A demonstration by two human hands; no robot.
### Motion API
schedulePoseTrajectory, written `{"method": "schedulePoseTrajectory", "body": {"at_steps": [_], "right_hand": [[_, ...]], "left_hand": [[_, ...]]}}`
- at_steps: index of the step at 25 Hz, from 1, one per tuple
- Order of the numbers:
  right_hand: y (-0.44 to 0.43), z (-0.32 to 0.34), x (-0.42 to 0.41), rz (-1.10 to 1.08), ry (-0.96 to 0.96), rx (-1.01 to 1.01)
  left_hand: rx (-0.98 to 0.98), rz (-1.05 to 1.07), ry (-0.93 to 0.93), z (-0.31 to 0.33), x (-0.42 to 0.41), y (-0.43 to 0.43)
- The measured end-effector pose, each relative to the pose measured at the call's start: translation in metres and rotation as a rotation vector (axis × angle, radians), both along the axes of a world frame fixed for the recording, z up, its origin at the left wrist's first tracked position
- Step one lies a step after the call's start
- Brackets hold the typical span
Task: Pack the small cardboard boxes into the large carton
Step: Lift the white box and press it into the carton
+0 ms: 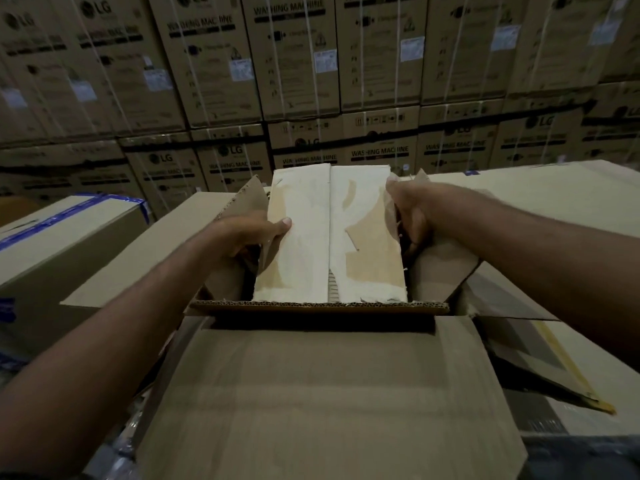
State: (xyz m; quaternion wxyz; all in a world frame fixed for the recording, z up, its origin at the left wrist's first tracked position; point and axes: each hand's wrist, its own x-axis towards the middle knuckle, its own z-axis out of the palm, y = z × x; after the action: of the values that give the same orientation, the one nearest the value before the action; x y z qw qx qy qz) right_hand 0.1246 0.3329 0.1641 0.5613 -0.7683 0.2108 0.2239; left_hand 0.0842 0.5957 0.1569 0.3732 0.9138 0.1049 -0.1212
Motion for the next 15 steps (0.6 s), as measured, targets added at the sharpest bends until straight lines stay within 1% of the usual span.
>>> {"method": "schedulePoseTrajectory", "body": {"at_steps": [2, 3, 5, 7, 9, 10, 11, 12, 15], "right_hand": [[0.006, 0.005, -0.005, -0.098, -0.067, 0.02], [0.005, 0.008, -0.006, -0.126, -0.148, 0.046], [-0.003, 0.014, -0.001, -0.176, -0.317, 0.16], [-0.006, 0.024, 0.004, -0.201, -0.448, 0.331], [-0.007, 0.022, 0.015, -0.269, -0.498, 0.528], [-0.007, 0.019, 0.017, -0.268, -0.519, 0.568], [-0.009, 0.014, 0.023, -0.269, -0.546, 0.581], [-0.009, 0.011, 0.027, -0.264, -0.566, 0.573], [-0.009, 0.012, 0.031, -0.263, -0.572, 0.557]], "left_hand": [[-0.103, 0.009, -0.106, -0.004, 0.004, 0.006], [-0.166, 0.037, -0.174, -0.002, 0.005, 0.009], [-0.332, 0.104, -0.319, 0.006, 0.008, 0.013], [-0.493, 0.11, -0.435, 0.011, 0.016, 0.013], [-0.697, 0.125, -0.509, 0.01, 0.026, 0.008], [-0.813, 0.139, -0.537, 0.007, 0.03, 0.006], [-0.91, 0.153, -0.558, 0.002, 0.036, 0.004], [-0.965, 0.169, -0.57, -0.001, 0.041, 0.004], [-1.009, 0.182, -0.569, -0.002, 0.06, 0.005]]}}
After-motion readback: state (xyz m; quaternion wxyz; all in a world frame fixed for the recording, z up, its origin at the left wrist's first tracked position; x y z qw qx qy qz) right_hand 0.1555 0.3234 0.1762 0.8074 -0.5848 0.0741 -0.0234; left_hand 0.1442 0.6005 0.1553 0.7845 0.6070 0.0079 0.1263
